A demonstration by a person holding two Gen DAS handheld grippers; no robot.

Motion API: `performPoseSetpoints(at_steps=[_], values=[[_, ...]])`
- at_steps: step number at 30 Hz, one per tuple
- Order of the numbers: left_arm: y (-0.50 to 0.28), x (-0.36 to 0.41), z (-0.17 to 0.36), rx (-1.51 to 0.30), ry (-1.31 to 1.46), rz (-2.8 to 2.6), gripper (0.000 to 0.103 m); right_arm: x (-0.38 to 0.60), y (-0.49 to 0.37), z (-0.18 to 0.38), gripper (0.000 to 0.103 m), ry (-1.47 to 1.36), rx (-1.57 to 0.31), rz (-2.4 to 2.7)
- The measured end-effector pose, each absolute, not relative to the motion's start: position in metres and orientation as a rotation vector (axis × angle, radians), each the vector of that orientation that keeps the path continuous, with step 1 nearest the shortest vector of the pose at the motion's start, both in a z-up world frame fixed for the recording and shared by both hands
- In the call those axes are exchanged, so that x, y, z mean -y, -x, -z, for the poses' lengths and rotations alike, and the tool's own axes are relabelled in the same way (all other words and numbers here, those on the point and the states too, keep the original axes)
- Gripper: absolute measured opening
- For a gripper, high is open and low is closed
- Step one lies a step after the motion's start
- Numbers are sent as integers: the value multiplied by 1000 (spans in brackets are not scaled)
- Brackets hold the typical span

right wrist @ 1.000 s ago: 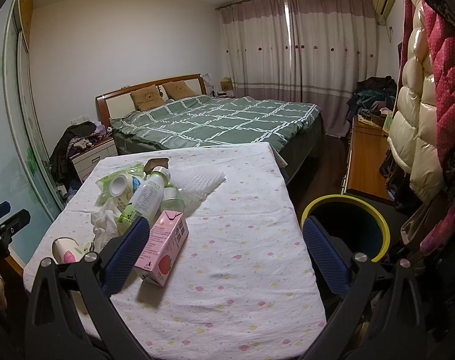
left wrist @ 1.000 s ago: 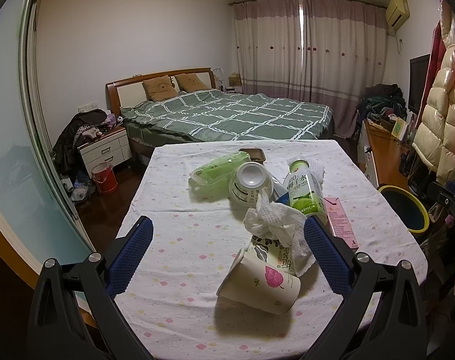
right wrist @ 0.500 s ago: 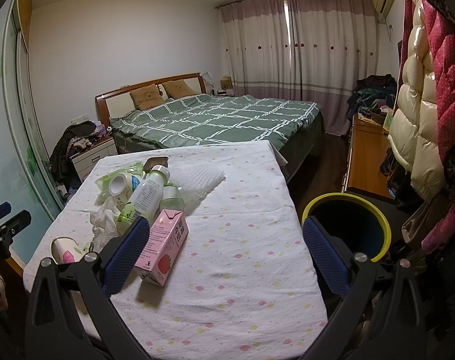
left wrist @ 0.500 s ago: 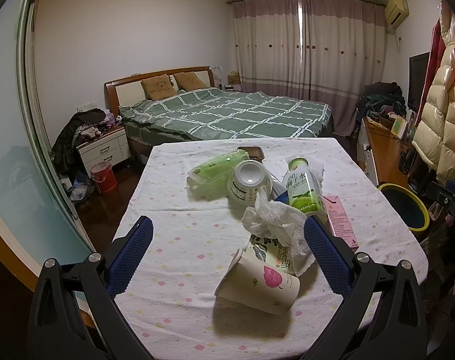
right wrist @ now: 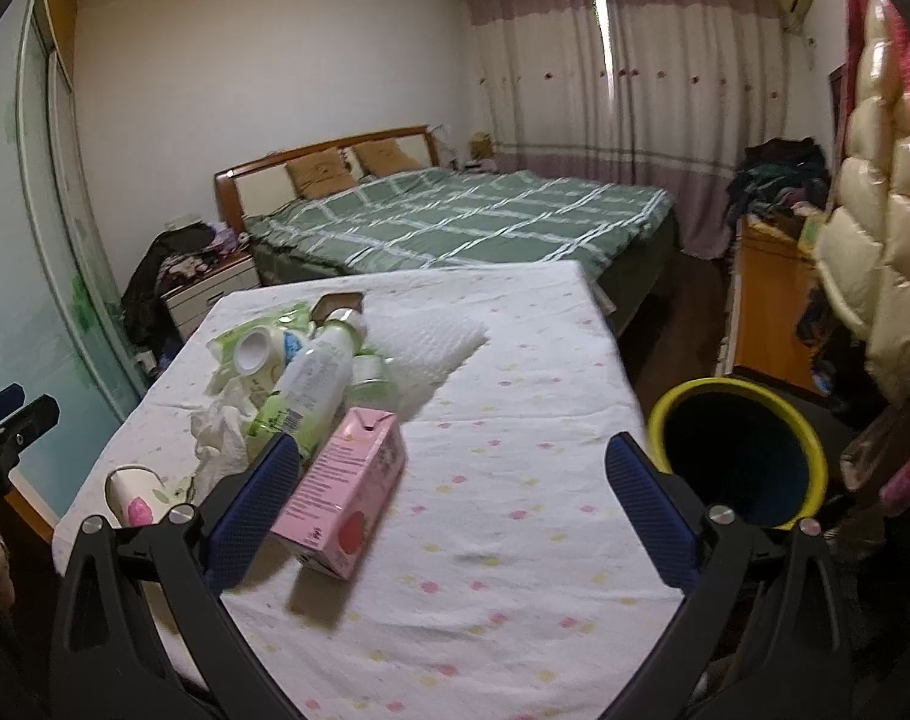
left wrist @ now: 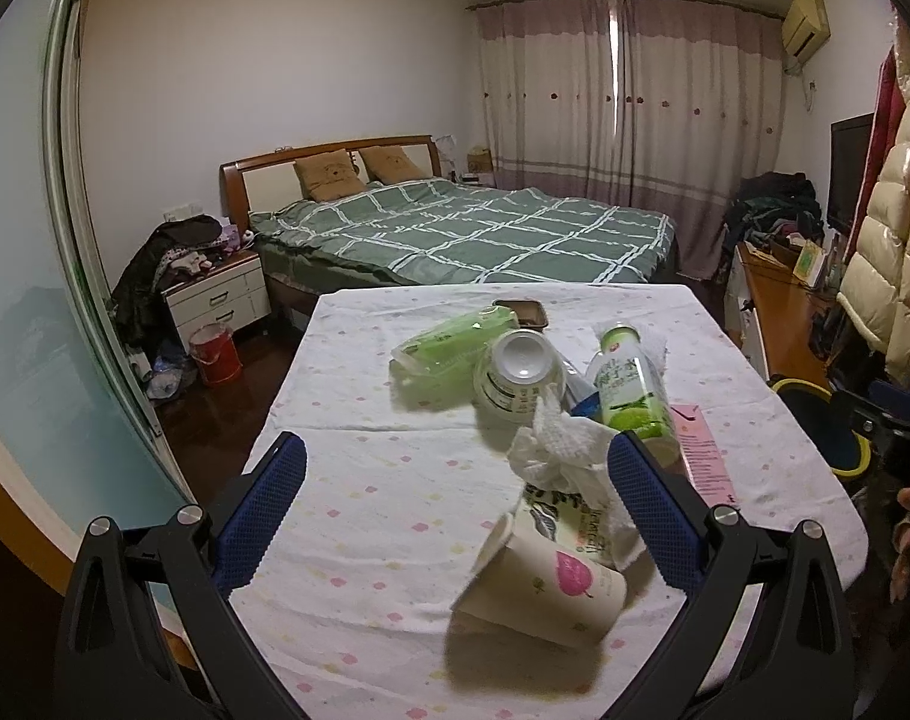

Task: Collect trash
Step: 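Grasp the pink juice carton with the right gripper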

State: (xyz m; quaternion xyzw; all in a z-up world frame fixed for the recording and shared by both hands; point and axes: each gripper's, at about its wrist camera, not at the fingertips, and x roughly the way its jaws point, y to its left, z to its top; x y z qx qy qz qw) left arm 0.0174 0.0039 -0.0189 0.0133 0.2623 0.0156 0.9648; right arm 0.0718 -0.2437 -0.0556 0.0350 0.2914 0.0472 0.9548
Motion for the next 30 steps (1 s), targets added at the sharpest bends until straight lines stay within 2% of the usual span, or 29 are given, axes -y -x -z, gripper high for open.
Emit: performPoseSetpoints(at_steps=[11,21,24,30], values=[[-42,-13,21,-545,-37,-30,99,190,-145,64,97,-73,-669,-214],[-59,-17,28,-555,-36,-14,99,185,-102,111,95,-74,-724,-190],[-62,-14,33,-569,-24,2,99,178,-99,122,89,-61,-738,-190],[-61,-6,37,-576,-42,21,99,175,-112,145,60,-83,-782,-162]])
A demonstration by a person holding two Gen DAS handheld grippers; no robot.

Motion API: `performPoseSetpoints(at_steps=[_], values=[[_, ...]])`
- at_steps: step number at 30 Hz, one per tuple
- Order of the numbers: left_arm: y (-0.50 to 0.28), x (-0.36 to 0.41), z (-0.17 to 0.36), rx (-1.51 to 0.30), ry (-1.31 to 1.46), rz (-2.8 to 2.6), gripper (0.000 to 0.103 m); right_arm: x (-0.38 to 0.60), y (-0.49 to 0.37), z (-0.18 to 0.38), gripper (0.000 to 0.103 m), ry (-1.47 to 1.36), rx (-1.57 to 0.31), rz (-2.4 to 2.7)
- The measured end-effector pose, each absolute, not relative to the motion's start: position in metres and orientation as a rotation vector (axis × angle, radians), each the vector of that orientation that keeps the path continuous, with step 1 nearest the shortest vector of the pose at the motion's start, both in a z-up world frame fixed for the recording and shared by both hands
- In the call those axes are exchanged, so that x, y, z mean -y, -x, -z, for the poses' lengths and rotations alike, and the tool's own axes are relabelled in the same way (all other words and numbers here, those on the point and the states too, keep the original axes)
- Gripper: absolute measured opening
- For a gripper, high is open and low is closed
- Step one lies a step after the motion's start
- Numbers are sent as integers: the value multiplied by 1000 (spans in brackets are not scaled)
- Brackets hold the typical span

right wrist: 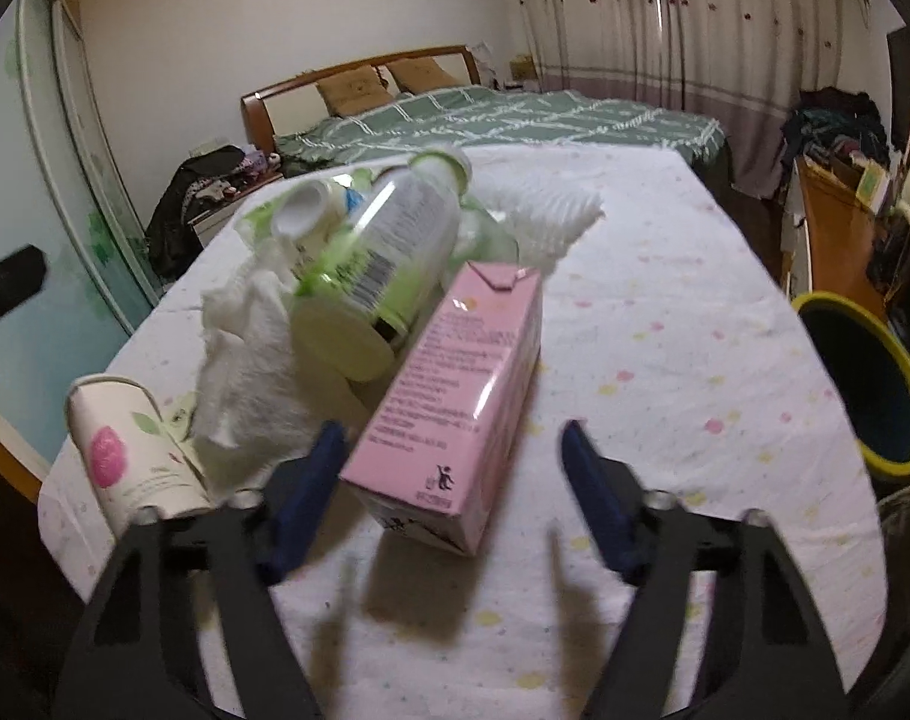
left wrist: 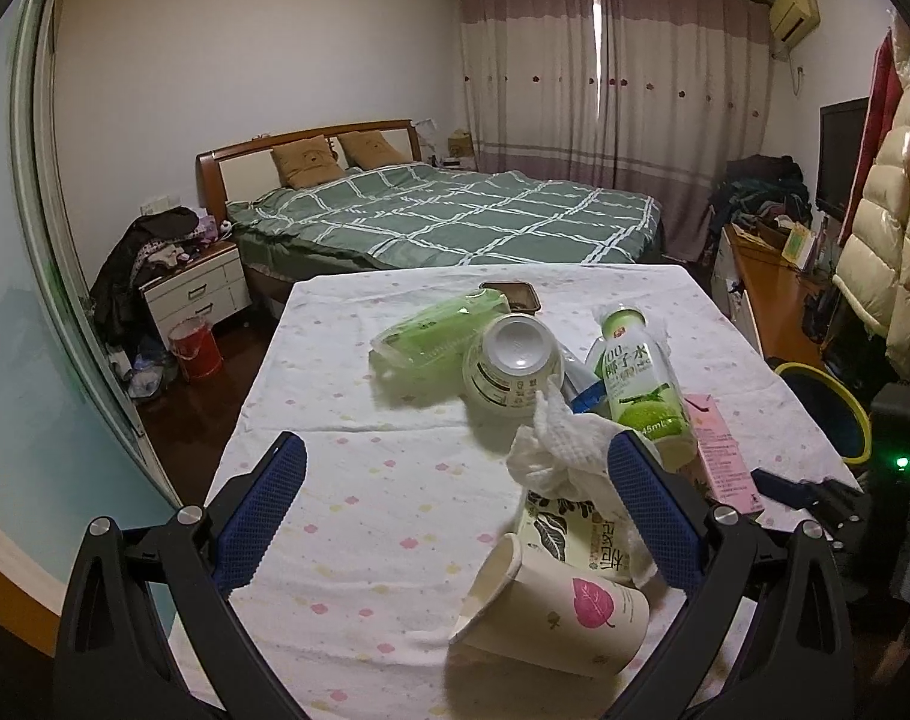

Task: Collect trash
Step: 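Grasp the pink juice carton with the right gripper, then carry the pink carton over the yellow bin and open the right gripper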

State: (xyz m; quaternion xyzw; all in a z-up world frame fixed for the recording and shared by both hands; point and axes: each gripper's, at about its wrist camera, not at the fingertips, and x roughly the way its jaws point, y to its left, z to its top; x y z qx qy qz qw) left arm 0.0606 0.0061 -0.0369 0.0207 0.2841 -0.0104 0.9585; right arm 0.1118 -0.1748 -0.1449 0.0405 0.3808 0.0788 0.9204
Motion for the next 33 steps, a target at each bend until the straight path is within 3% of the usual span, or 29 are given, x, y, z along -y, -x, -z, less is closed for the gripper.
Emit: performPoseSetpoints(at_steps=[4,7,22,27,33], values=[[-62,-7,35,-575,-30,24,99,174,-116,155,55,-78,-800,-161],[-62,-6,34,-579,-35,27,99,182,-116,154,40,-92,-792,-163],[-69,11,35,-590,-55,76,99,307,-116,92,39,-218,-661,10],[-72,17,38,-600,-54,93,99,401,-151,98,39,-275,-747,179],[-81,28,44,-625,-47,122,99,489,-205,162,39,-329,-991,296]])
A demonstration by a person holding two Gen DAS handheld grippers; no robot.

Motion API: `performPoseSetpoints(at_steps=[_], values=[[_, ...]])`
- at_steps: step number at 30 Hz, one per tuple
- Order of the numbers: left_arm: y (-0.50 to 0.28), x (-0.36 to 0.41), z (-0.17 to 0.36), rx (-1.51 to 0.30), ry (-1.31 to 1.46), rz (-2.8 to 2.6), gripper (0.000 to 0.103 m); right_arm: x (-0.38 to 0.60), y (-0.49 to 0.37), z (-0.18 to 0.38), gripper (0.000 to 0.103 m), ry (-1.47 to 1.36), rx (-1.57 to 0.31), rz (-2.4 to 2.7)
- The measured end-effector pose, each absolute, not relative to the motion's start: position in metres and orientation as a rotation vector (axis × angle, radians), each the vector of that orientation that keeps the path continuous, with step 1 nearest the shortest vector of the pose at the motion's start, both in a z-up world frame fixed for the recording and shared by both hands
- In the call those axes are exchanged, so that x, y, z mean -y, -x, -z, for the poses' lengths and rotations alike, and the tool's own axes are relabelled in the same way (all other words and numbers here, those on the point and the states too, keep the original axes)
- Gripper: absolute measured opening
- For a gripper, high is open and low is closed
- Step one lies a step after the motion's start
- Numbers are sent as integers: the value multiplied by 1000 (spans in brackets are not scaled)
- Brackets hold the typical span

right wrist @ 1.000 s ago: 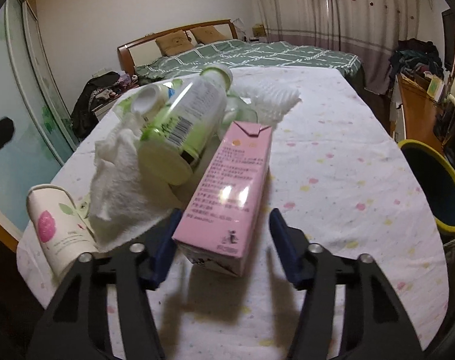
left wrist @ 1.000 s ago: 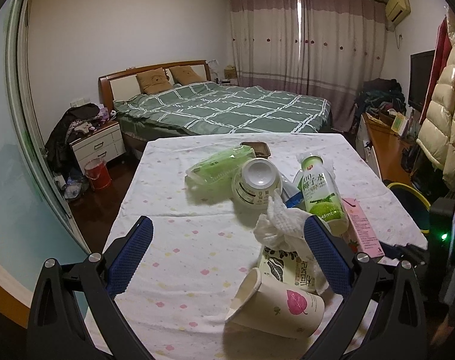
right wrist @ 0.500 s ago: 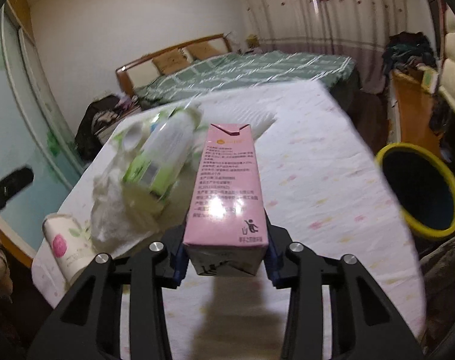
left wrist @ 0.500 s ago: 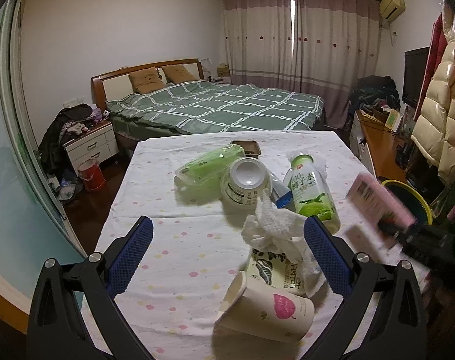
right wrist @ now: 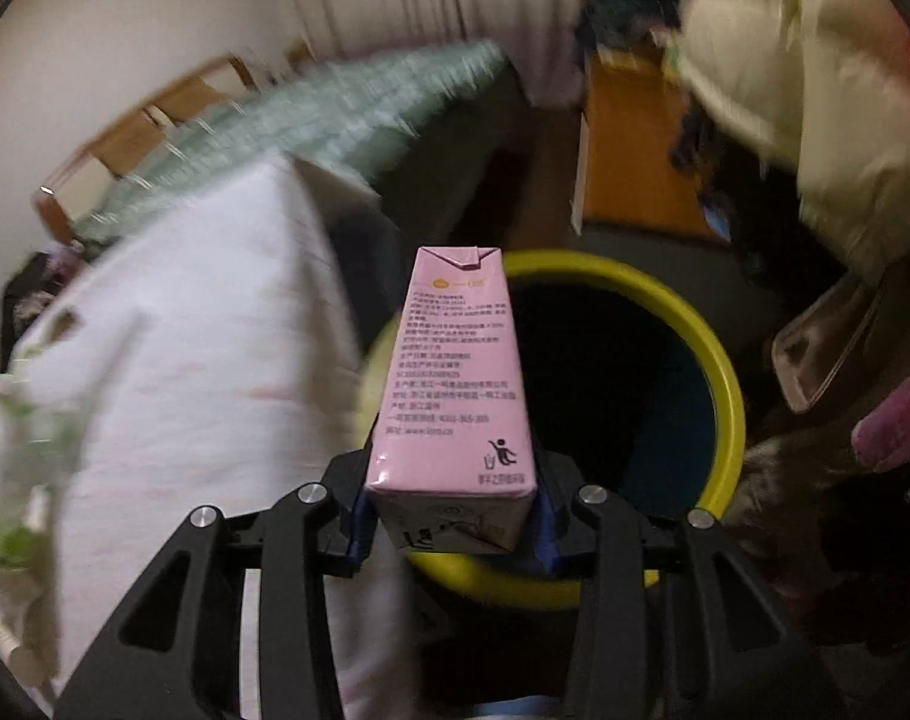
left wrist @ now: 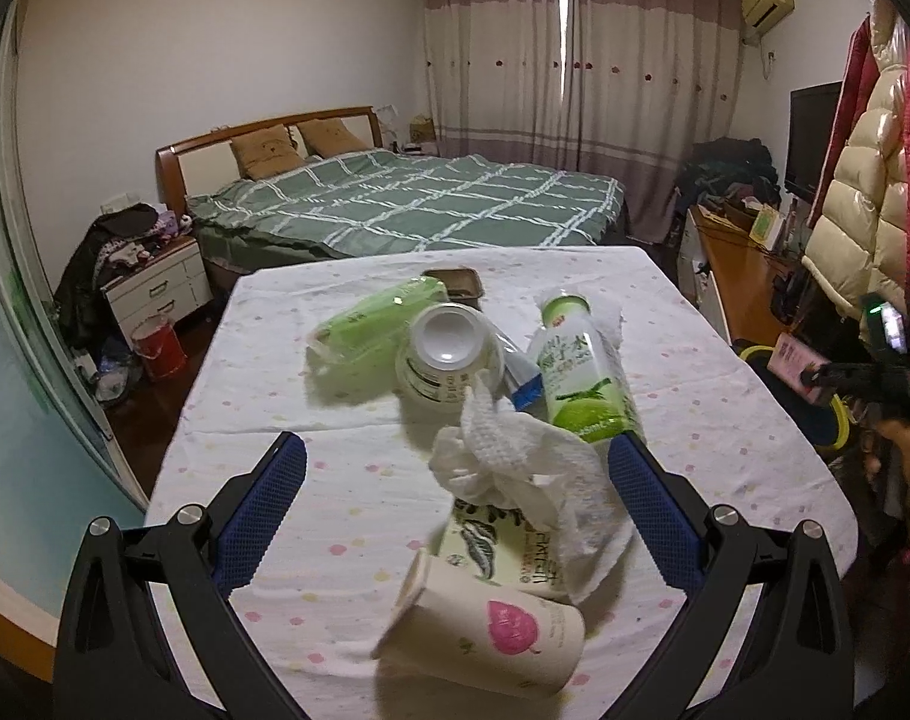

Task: Collect trash
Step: 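Carry the pink carton over the yellow bin and open the right gripper, then grasp the green-labelled juice bottle with the left gripper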

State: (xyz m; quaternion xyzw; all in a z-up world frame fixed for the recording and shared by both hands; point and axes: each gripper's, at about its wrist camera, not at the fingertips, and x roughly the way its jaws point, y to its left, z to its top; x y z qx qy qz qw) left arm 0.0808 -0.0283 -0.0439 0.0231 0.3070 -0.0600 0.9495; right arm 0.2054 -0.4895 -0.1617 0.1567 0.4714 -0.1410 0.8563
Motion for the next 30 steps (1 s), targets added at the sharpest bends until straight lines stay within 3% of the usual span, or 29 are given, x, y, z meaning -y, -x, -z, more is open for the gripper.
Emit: performPoseSetpoints(at_steps=[9,11,13,30], values=[[-95,49,53,-658,-72,152,99,533,-246,237,41,-292,-1204,401],[-99,54,57,-671,-81,160,99,534,-245,244,57,-295,-1211,396],[-103,59,60,-684,-86,175,99,533,-244,246,60,-279,-1201,403],[-186,128,73,-853,-140,381,99,491,-194,171,67,-235,-1010,336]])
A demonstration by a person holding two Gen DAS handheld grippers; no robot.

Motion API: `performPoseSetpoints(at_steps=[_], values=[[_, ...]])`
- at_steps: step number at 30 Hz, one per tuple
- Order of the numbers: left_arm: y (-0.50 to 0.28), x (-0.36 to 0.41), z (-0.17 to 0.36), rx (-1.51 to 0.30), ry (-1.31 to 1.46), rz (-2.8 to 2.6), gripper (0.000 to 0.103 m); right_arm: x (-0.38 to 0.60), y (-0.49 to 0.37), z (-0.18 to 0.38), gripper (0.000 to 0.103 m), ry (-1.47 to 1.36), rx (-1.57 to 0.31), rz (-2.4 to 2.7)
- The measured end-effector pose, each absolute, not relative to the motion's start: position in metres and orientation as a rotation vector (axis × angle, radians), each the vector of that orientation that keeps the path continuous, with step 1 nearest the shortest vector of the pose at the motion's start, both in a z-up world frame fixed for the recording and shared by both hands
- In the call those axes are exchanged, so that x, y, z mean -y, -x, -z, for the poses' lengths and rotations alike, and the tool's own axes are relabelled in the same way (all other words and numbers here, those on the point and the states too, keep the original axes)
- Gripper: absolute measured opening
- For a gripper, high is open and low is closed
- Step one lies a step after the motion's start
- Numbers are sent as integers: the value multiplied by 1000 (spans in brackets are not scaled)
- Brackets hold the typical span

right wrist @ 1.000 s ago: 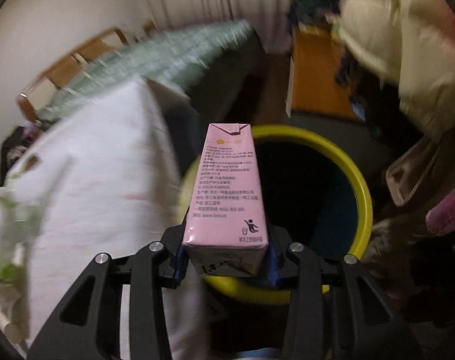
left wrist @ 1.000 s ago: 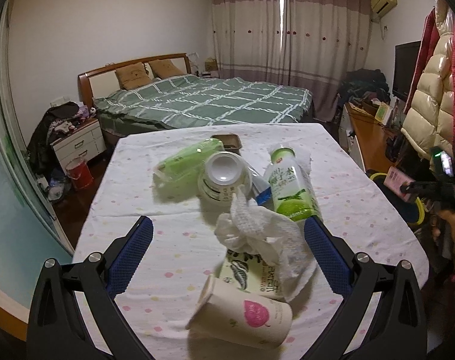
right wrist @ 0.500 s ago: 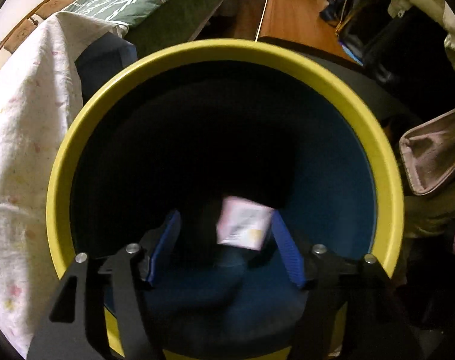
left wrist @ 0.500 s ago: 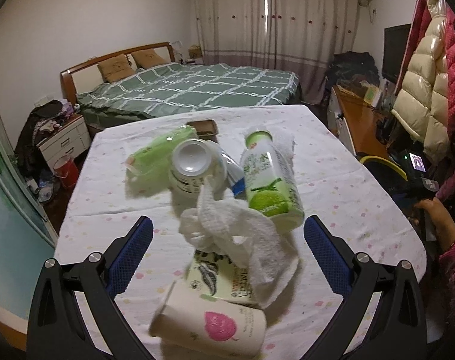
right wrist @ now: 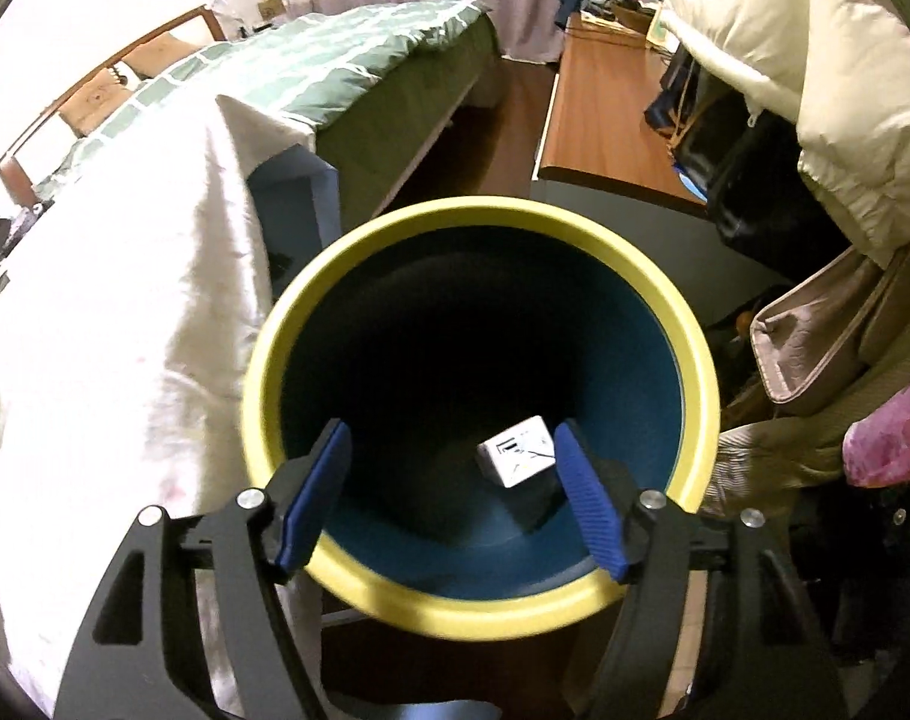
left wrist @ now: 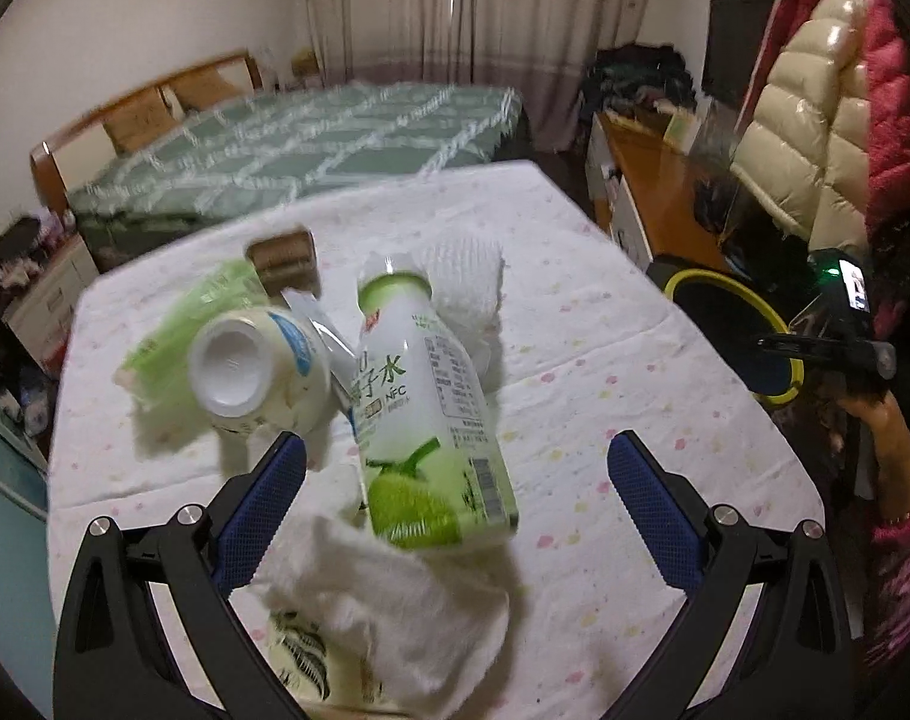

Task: Collect trash
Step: 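Grasp the green-labelled juice bottle with the left gripper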

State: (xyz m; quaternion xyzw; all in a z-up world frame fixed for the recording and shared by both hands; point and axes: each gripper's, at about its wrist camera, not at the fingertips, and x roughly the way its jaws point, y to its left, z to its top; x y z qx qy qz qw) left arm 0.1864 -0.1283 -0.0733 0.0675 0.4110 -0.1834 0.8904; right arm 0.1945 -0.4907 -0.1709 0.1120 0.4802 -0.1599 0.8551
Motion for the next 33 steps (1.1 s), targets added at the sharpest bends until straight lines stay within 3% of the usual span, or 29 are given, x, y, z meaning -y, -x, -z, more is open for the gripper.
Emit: performPoseSetpoints(at_steps=[4,17,33], values=[[-216,124,85,-950,-75,402,97,490,-195,171,68,-242,-1008,319],[-254,126,117,-1136,9,482,65,482,-195,178,69,-256,-1008,282],[-259,153,123,-1155,-101,443,65,470,-192,173,72,-237,-993,262]])
